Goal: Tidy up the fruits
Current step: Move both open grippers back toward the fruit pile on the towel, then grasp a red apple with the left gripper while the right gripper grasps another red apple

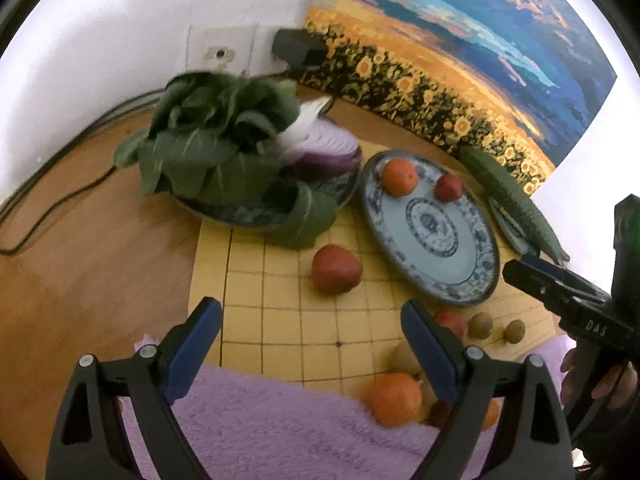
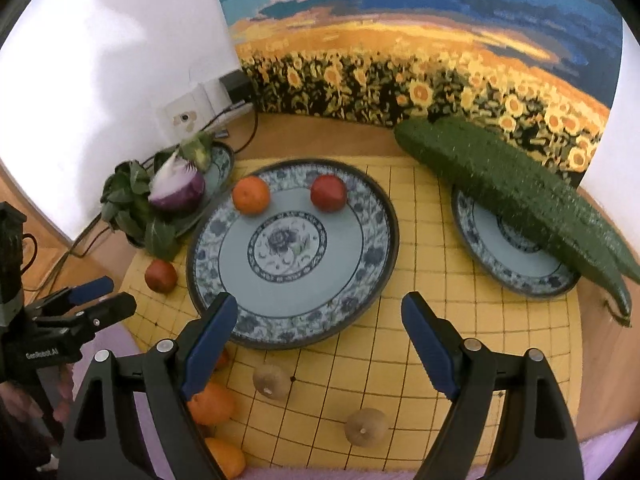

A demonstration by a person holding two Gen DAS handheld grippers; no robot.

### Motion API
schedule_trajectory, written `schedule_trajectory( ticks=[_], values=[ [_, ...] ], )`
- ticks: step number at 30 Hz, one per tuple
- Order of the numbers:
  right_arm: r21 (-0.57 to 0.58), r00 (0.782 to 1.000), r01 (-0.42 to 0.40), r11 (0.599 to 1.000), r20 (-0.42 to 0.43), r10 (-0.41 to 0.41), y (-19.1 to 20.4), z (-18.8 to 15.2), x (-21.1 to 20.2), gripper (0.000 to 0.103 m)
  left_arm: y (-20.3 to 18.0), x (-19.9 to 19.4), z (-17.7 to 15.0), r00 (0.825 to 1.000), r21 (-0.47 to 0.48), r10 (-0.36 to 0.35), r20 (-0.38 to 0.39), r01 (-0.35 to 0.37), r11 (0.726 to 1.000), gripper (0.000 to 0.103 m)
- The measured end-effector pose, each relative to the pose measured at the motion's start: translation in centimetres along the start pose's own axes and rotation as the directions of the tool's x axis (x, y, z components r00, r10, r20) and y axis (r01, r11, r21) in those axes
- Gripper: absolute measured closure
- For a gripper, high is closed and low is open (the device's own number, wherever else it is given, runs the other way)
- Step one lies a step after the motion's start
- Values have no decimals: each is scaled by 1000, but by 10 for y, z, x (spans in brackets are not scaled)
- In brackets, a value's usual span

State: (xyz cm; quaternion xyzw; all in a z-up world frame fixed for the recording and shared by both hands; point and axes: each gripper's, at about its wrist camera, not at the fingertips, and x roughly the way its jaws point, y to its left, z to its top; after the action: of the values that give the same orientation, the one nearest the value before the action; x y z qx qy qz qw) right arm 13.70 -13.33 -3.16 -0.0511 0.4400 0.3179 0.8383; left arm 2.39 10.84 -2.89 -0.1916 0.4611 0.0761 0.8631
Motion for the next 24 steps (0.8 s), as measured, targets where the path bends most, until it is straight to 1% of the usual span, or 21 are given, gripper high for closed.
schedule_trajectory(
  ticks=[6,10,12,16,17,18,19,20,24],
  values=[
    [10,1000,-13,1000,-18,13,9,-7,1,17,7,7,-3,1000,-6,-6,-29,6,1000,11],
    [-4,999,-27,1000,-26,27,23,-15,2,17,3,13,2,999,-3,-21,-25,21,1000,14],
    [-26,999,-46,999,-28,45,34,-19,2,17,-2,19,7,999,17,-33,-33,34,999,26],
    [-56,995,-92,994,-38,89,50,-24,3,17,-9,28,12,999,61,-32,-32,34,998,35],
    [-54,994,-101,993,-37,100,53,-24,3,17,-11,30,14,999,75,-33,-35,36,997,46],
    [-53,993,-112,992,-40,110,56,-24,4,17,-13,32,15,999,84,-34,-39,37,996,61],
    [-54,993,-117,992,-42,114,57,-24,4,18,-13,34,16,999,90,-31,-43,35,995,66],
    [-53,992,-120,991,-43,118,60,-24,4,19,-13,35,16,999,91,-27,-45,31,995,70],
    [-12,989,-141,990,-54,140,65,-24,6,24,-6,31,16,998,75,-48,-39,51,996,70]
  ],
)
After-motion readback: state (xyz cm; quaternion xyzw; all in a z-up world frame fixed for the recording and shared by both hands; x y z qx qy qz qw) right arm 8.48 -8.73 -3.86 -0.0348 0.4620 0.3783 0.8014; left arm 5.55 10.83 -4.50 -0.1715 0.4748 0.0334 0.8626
